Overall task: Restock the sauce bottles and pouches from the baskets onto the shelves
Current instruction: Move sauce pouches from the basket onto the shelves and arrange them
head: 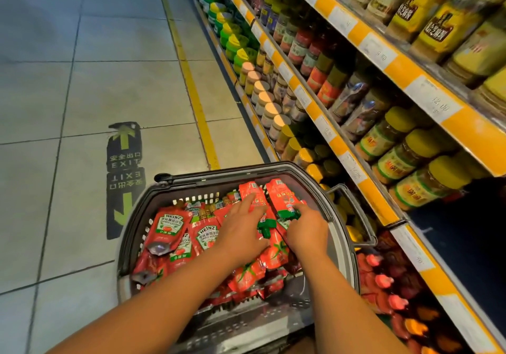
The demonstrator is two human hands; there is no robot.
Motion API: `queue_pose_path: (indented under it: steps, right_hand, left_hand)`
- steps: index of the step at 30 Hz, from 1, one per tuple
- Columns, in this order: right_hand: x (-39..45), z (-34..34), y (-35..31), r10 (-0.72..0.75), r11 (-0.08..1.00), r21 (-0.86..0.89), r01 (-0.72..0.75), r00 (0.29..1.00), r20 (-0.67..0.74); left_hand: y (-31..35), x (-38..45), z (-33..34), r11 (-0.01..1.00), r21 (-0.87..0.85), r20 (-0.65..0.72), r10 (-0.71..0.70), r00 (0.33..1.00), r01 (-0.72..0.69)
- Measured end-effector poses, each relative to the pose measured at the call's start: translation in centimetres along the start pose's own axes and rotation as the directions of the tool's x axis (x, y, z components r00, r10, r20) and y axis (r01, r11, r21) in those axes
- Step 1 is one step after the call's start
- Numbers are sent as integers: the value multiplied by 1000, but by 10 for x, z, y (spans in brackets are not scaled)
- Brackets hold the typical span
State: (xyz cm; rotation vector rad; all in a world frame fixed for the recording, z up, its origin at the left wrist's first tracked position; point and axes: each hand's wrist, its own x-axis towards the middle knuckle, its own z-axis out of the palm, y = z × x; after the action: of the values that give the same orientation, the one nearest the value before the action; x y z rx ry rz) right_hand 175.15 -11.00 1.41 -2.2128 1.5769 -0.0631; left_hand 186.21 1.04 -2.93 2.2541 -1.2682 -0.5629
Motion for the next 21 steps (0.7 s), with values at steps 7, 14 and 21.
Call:
queue_pose_path:
  steps: [7, 14, 21]
  right_hand:
    - [-1, -11, -16, -72, 991, 107, 85, 990, -121]
    - [-11, -32, -20, -145, 972, 110, 206, 902, -406]
    - [-20, -33, -11, -149, 950, 213, 229, 930, -336]
  left_hand:
    - [-5, -10, -8, 991, -80, -67, 98, 993, -103]
    - [7, -14, -14, 991, -52, -173, 113, 978, -124]
    - [9, -13, -14, 991, 53, -181, 127, 975, -119]
